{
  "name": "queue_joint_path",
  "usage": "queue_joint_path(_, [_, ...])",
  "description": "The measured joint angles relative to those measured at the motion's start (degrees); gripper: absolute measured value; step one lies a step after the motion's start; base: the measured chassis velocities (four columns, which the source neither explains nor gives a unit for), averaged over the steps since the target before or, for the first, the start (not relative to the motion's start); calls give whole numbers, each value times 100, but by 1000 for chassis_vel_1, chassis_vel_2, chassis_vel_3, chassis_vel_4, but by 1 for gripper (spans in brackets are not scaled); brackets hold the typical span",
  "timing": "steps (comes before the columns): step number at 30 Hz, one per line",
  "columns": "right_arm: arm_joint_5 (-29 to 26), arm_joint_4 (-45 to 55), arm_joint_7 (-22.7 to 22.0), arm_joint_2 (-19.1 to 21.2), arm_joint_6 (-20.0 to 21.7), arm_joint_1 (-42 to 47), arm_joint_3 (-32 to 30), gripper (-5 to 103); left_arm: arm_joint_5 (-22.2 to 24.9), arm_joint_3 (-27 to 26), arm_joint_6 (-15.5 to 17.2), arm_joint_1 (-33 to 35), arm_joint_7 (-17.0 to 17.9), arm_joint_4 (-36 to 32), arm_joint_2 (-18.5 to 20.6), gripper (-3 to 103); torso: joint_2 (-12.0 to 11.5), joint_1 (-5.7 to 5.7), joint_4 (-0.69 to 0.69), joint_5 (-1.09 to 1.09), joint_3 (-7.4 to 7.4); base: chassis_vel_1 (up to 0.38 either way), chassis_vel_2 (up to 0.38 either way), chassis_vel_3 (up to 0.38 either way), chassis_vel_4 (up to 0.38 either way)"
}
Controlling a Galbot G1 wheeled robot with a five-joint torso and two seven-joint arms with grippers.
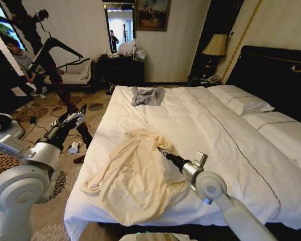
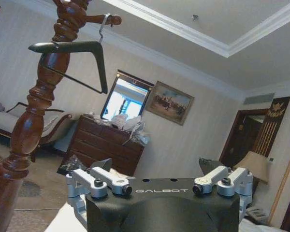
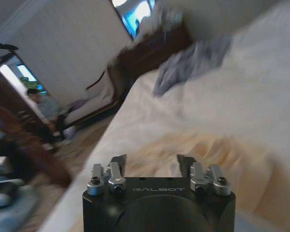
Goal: Pick up the clothes from the bed and hang them on the clothes hanger.
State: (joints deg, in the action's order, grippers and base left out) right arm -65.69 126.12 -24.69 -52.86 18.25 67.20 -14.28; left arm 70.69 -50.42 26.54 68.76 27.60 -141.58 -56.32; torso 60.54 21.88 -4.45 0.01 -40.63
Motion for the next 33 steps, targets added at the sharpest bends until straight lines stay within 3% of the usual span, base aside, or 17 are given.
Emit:
queue_joint_path(2, [440,-7,-168,-7,143,139,-98,72,-9,-1,0,-26,3,65,59,100,0,0,-1,-1,0,0,0,0,0])
queue_joint_path(3, [473,10,-389,-13,264,205,-121,72,-10,1,0,-48,7,87,82,100,0,0,-2,-1,0,0,0,0,0])
queue_joint_path(4, [473,10,-389,-13,264,205,-121,72,-10,1,0,-48,7,87,82,100,0,0,-2,-1,0,0,0,0,0])
queue_joint_path(6, [226,53,-998,-17,619,341,-122,83,-15,75,11,-115,30,114,99,100,0,0,-1,-1,0,0,0,0,0])
queue_joint_path(7, [226,53,-998,-17,619,341,-122,83,-15,75,11,-115,30,114,99,100,0,0,-1,-1,0,0,0,0,0])
queue_joint_path(10, [-379,46,-1984,-15,1224,406,-22,97,-72,233,45,-198,68,133,66,100,0,0,-1,0,0,0,0,0,0])
queue_joint_path(12, [-884,116,-2785,-17,1764,402,5,99,-119,288,58,-202,73,136,35,100,0,0,-1,0,0,0,0,0,0])
queue_joint_path(13, [-884,116,-2785,-17,1764,402,5,99,-119,288,58,-202,73,136,35,100,0,0,-1,0,0,0,0,0,0])
queue_joint_path(16, [-1376,359,-3437,-2,2174,372,-61,100,-178,284,62,-131,73,139,6,100,0,0,0,0,0,0,0,0,0])
queue_joint_path(18, [-1306,459,-3410,18,2185,375,-133,100,-190,257,62,-104,73,142,-2,100,0,0,1,-1,0,0,0,0,0])
queue_joint_path(21, [-515,731,-2615,80,1911,448,-488,100,-199,194,62,-49,73,140,-30,100,0,0,0,-1,0,0,0,0,0])
queue_joint_path(22, [-515,731,-2615,80,1911,448,-488,100,-199,194,62,-49,73,140,-30,100,0,0,0,-1,0,0,0,0,0])
queue_joint_path(24, [213,850,-2184,165,1818,477,-670,100,-216,180,62,-27,73,123,-53,100,0,0,0,-1,1,0,0,0,0])
queue_joint_path(28, [843,855,-2069,263,1708,513,-785,100,-226,172,62,-26,73,103,-73,100,0,0,0,-1,0,0,0,0,0])
queue_joint_path(30, [985,796,-1866,236,1271,518,-997,100,-201,144,62,-66,73,116,-60,100,0,0,0,-1,0,0,0,0,0])
queue_joint_path(31, [985,796,-1866,236,1271,518,-997,100,-201,144,62,-66,73,116,-60,100,0,0,0,-1,0,0,0,0,0])
queue_joint_path(33, [1239,614,-1237,134,410,540,-1310,100,-192,112,61,-180,75,228,73,100,0,0,1,0,1,0,0,0,0])
